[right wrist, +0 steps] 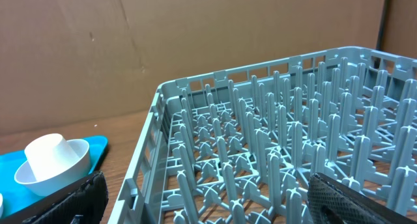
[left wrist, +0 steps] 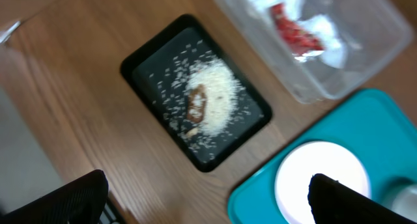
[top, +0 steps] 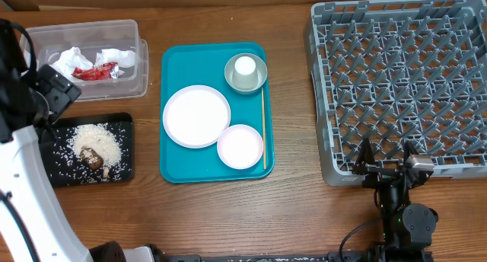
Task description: Sort waste into correct bins and load items into the dishwasher
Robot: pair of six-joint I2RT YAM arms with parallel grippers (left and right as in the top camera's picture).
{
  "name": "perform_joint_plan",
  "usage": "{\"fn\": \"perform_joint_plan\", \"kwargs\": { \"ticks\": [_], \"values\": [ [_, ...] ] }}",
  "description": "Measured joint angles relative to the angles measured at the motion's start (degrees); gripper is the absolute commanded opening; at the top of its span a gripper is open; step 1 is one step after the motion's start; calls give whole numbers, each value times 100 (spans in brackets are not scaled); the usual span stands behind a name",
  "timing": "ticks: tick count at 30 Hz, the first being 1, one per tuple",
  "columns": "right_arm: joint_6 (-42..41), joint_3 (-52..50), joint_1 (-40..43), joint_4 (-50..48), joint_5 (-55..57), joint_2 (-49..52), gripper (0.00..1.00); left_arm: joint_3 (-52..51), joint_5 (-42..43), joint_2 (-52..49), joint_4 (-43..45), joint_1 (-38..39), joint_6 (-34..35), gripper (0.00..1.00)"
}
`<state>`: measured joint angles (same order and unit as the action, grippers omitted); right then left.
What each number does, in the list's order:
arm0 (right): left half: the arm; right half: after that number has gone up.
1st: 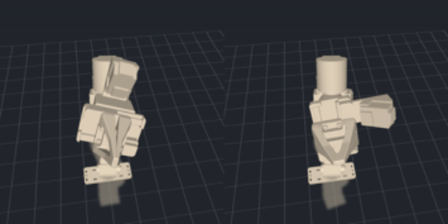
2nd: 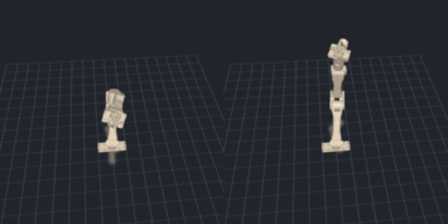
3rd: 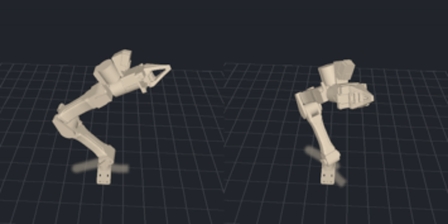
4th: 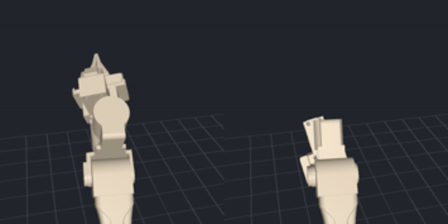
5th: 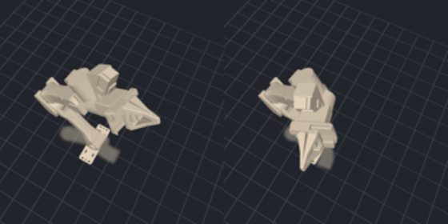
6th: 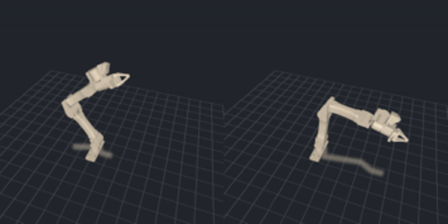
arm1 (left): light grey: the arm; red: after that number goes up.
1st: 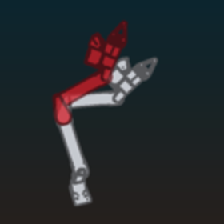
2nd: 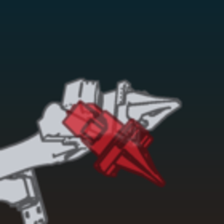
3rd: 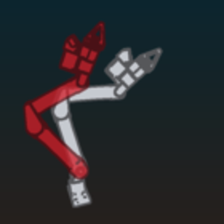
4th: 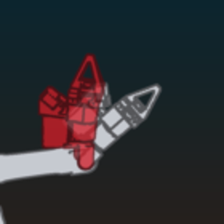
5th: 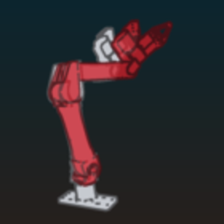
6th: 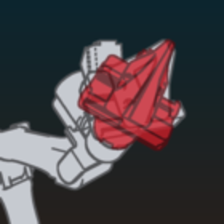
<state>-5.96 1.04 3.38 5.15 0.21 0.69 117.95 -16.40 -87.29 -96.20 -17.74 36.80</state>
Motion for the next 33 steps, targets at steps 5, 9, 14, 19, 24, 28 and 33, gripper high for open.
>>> {"fn": "perform_joint_plan", "kwargs": {
  "ticks": [5, 9, 14, 19, 24, 28, 33],
  "values": [
    [0, 0, 0, 2, -2, 0, 100, -699, -654, -66, 638, -79, 503, 100],
    [-2, 0, 0, 0, 0, 0, 100, -955, -988, -87, 791, -450, 911, 100],
    [0, 0, 0, -2, 0, 0, 100, -1060, -879, -85, 785, -841, 1165, 100],
    [0, 0, 0, 2, 0, 0, 100, -1062, -605, -85, 789, -850, 1266, 100],
    [0, 0, 0, 4, -2, 0, 100, -1062, -503, -85, 789, -850, 1281, 100],
    [0, 0, 0, 0, 0, 0, 100, -1062, -481, -85, 789, -850, 1281, 100],
    [2, 2, 0, 0, 0, 0, 100, -1062, -479, -85, 789, -850, 1281, 100]
  ]
}}
